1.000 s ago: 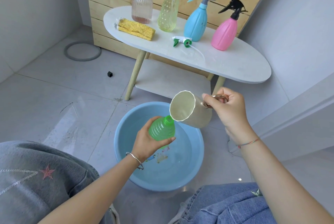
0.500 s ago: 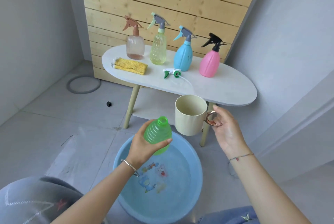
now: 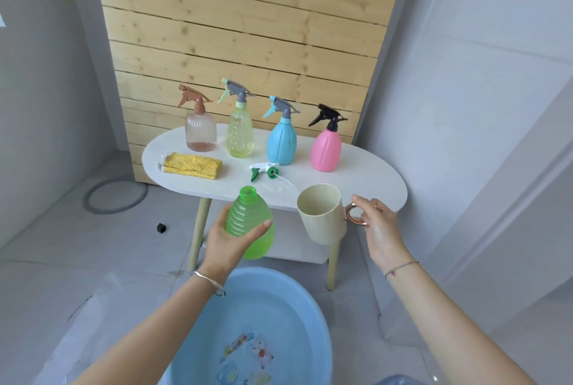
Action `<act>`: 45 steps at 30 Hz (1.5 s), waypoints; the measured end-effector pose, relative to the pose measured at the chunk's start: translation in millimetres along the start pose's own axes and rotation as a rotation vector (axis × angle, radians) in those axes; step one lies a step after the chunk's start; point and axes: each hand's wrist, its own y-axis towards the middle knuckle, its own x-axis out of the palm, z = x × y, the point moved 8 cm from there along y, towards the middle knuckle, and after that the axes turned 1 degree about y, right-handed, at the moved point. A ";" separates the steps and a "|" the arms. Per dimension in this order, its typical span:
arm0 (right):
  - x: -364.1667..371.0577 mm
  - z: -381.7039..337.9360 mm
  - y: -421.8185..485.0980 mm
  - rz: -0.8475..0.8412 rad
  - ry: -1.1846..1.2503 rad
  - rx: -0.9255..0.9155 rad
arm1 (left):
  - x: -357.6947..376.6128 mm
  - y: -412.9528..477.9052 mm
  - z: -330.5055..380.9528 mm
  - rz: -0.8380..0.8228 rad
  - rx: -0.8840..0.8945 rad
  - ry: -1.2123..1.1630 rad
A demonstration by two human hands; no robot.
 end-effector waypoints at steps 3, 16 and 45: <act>-2.2 20.1 -3.5 -0.010 -0.102 0.009 | -7.3 -1.3 -8.5 0.017 -0.030 0.011; 46.2 72.6 -61.3 -0.415 -0.795 -0.309 | -35.9 -22.8 -13.1 0.008 -0.062 0.052; 63.7 50.2 -84.3 -0.461 -0.904 -0.653 | -40.7 -30.5 -20.1 0.009 -0.086 0.058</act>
